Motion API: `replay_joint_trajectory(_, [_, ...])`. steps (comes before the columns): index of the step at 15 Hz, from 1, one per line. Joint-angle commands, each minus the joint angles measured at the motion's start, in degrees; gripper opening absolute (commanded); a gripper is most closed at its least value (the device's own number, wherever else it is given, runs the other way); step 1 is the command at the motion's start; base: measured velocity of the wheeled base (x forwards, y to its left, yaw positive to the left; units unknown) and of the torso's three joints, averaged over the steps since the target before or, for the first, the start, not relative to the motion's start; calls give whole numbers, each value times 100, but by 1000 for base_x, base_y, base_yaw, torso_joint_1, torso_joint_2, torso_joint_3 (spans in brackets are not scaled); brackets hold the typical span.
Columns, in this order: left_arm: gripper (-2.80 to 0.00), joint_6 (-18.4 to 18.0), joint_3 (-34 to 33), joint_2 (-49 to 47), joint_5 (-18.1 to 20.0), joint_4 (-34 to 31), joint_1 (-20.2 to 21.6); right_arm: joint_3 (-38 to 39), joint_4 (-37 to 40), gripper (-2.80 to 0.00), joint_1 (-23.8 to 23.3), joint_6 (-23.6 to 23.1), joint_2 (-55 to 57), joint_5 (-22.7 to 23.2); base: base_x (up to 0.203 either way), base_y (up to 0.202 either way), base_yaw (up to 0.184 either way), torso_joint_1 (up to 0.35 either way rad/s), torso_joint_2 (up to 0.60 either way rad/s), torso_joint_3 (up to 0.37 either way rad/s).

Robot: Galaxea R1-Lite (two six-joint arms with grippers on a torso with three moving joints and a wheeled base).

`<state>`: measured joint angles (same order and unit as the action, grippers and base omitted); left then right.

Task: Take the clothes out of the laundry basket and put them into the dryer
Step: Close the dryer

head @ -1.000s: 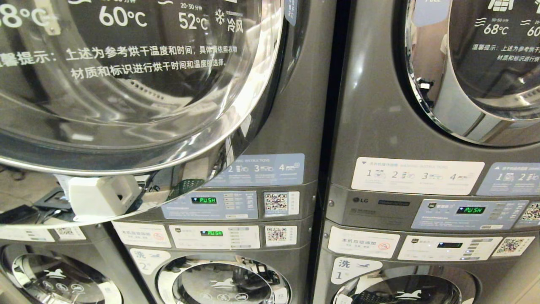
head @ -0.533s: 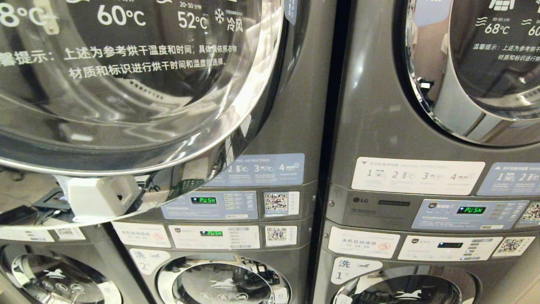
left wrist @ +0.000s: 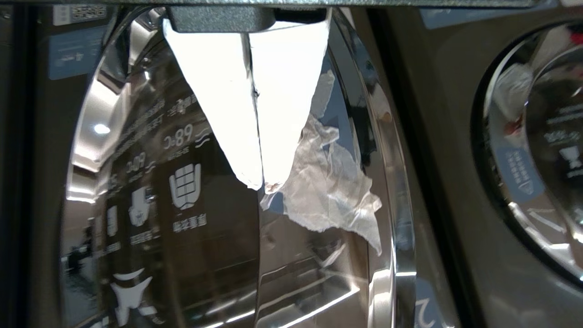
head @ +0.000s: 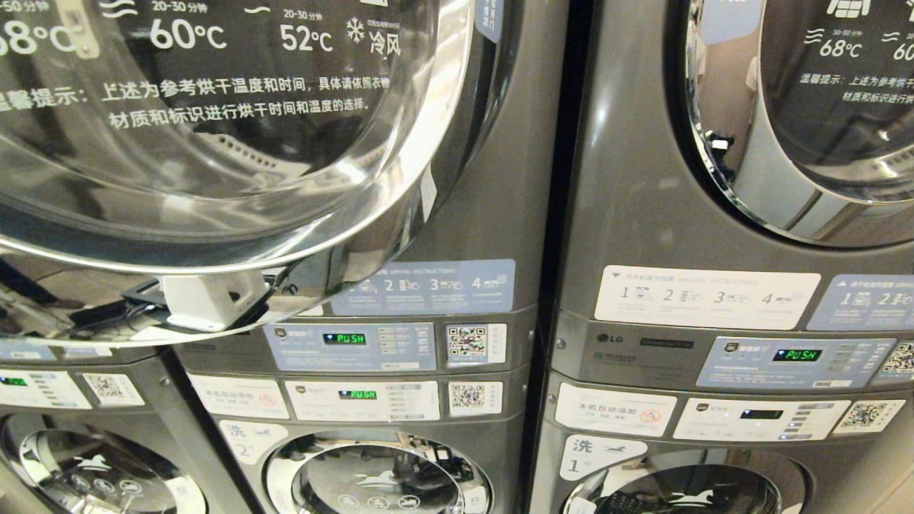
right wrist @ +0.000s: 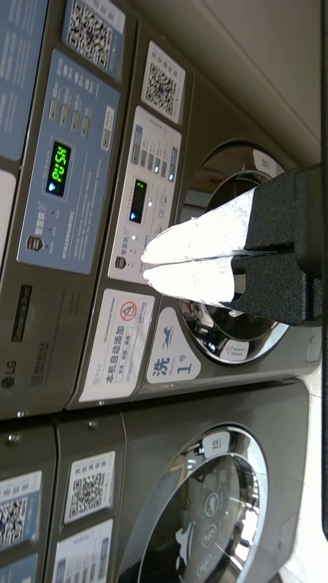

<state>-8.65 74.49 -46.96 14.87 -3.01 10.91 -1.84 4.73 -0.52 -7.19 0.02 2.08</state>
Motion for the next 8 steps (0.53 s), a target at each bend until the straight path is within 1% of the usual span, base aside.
replay_joint_trajectory(1, [-280,-5,-31,-247,-177,26,25,0,2,-280,0,-10,-2,2,0,0,0,0,0,0])
replay_joint_trajectory(3, [-280,6,-31,-602,-505,61,18,0,2,-280,0,-5,-2,2,0,0,0,0,0,0])
replay_joint_trajectory(5, [-280,3,15,-983,-718,104,22,0,2,-280,0,-4,-2,2,0,0,0,0,0,0])
replay_joint_trajectory(7, [-280,8,85,-1378,-997,434,17,0,1,-280,0,-1,-2,-6,0,0,0,0,0,0])
replay_joint_trajectory(8, [-280,11,94,-1591,-1058,658,17,0,-1,-280,0,-1,-2,-6,0,0,0,0,0,0])
